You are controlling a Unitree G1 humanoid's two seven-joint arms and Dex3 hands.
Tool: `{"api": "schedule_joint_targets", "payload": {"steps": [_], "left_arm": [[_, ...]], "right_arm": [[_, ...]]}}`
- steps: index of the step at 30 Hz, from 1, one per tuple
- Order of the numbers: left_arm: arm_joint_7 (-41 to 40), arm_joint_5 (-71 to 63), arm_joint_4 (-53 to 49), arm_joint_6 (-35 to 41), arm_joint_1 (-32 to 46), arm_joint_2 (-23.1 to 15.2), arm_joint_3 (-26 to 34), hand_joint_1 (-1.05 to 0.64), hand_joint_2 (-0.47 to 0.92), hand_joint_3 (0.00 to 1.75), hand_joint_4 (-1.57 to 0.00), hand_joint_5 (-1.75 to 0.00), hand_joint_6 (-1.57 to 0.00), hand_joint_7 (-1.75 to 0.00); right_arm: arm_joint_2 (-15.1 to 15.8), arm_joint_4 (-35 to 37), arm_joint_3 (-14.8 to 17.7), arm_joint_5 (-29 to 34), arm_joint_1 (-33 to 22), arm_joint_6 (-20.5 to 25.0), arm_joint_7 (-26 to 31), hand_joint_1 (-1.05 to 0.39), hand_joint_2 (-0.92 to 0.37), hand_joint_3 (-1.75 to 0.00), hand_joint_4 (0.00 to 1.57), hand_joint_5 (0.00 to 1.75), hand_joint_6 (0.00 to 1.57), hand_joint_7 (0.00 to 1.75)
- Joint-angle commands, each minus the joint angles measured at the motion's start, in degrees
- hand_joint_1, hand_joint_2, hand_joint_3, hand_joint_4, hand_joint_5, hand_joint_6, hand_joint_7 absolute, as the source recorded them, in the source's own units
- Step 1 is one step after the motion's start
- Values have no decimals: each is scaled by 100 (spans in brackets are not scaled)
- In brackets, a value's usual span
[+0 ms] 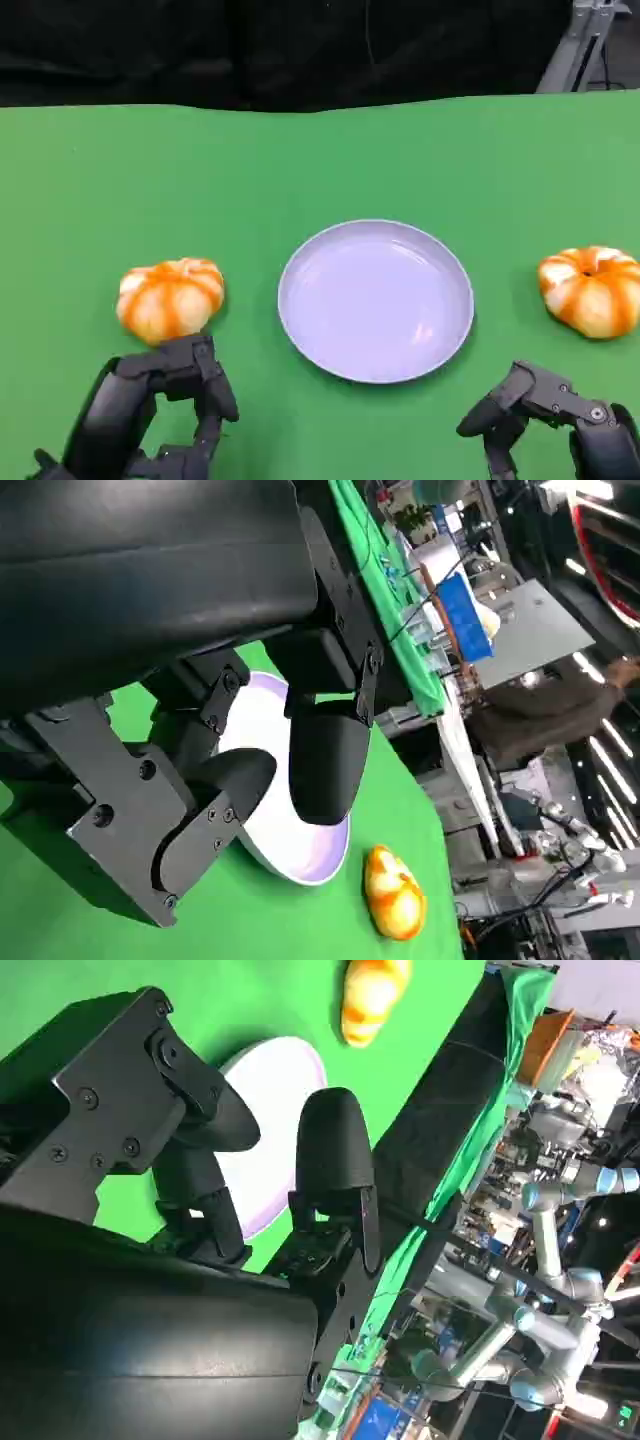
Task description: Grasp the bread from the table and place it into the plate.
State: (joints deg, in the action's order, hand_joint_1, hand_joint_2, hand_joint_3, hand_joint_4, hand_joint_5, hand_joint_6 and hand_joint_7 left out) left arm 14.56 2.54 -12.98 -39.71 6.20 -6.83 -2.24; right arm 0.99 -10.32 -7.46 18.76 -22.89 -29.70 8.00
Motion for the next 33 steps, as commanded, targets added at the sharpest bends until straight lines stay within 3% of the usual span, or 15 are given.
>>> {"api": "schedule_joint_targets", "payload": {"steps": [1, 33], "left_arm": [[19, -2, -104, -121, -11, -91, 63, 1, 22, 158, -92, -171, -89, -149], [42, 56, -69, -66, -13, -117, 62, -1, 24, 156, -91, -170, -88, -149]], "right_arm": [[18, -2, 4, -52, -7, 20, 12, 12, -29, -138, 77, 158, 82, 128], [19, 12, -4, -70, 2, 22, 9, 11, -29, -139, 77, 158, 82, 127]]}}
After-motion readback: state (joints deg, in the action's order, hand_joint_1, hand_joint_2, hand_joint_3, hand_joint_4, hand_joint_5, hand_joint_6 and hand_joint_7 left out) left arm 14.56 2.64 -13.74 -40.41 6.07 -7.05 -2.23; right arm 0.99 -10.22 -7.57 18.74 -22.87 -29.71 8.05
